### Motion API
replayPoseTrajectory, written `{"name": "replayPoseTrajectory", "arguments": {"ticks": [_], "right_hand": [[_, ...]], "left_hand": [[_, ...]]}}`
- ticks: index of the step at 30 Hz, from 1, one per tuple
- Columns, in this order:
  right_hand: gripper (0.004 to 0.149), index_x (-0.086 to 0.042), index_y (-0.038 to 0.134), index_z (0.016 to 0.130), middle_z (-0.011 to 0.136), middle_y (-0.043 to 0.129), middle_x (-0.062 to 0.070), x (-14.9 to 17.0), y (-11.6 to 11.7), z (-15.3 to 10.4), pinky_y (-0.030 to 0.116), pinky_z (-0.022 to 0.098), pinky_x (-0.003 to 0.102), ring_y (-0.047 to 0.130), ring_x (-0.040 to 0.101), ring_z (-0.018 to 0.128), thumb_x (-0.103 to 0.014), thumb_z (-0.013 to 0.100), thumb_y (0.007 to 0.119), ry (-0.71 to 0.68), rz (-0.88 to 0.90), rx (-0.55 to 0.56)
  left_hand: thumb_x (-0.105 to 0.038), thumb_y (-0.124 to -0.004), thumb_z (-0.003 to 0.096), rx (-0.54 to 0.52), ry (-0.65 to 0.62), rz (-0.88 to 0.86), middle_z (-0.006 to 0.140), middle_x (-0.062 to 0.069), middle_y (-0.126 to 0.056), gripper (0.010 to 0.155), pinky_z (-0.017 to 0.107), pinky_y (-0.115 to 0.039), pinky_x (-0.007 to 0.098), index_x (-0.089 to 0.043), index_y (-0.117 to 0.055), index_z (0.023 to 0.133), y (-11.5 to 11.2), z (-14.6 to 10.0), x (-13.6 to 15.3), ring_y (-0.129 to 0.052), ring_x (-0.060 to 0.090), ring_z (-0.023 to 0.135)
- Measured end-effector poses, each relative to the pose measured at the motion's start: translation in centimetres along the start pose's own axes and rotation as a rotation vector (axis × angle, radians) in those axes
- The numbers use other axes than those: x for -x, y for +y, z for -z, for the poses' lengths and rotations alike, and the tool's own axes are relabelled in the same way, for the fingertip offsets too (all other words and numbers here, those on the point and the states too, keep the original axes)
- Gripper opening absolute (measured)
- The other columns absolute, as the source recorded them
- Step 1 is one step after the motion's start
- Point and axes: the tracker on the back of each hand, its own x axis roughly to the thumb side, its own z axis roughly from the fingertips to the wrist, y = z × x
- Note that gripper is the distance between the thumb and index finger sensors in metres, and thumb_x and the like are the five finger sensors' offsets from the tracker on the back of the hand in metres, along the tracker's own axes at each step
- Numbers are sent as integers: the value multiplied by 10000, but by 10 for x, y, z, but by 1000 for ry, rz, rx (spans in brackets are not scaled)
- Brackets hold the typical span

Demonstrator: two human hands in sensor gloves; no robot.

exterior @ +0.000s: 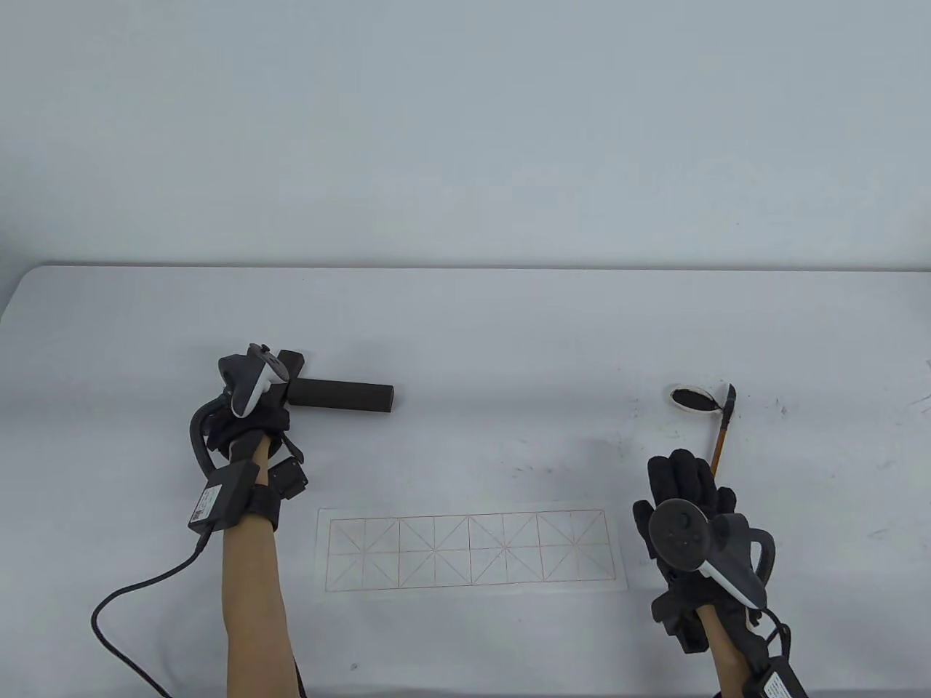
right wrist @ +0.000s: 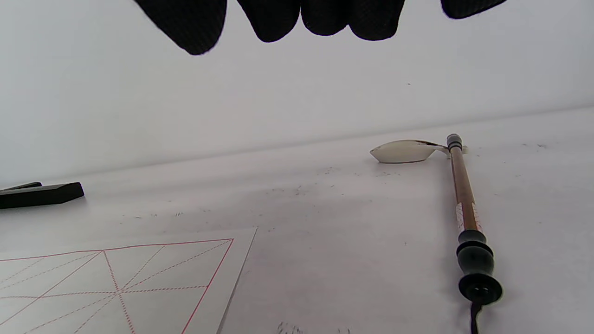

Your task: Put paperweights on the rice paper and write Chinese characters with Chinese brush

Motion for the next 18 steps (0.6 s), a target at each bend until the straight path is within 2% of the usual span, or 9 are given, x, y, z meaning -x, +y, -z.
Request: {"name": "replayPoseTrajectory", "arguments": {"ticks": [12, 18], "right_hand": [[648, -28, 393, 1101, 1133, 312, 297, 0, 1, -1, 429, 648, 740, 395, 516, 1035, -338, 586, 633, -9, 5, 4], [649, -26, 394, 1101, 1133, 313, 296, 0, 1, -1, 432, 648, 740, 396, 517, 1034, -338, 585, 634, -7, 7, 3]], "left_hand": [[-576, -657, 514, -43, 15, 24, 1149, -67, -540, 755, 915, -466, 442, -384, -371, 1185, 0, -2, -2, -670, 195, 986], [-596, -644, 511, -123, 15, -40, 1123, -43, -595, 758, 888, -532, 432, -338, -427, 1190, 5, -9, 4, -725, 173, 934]]}}
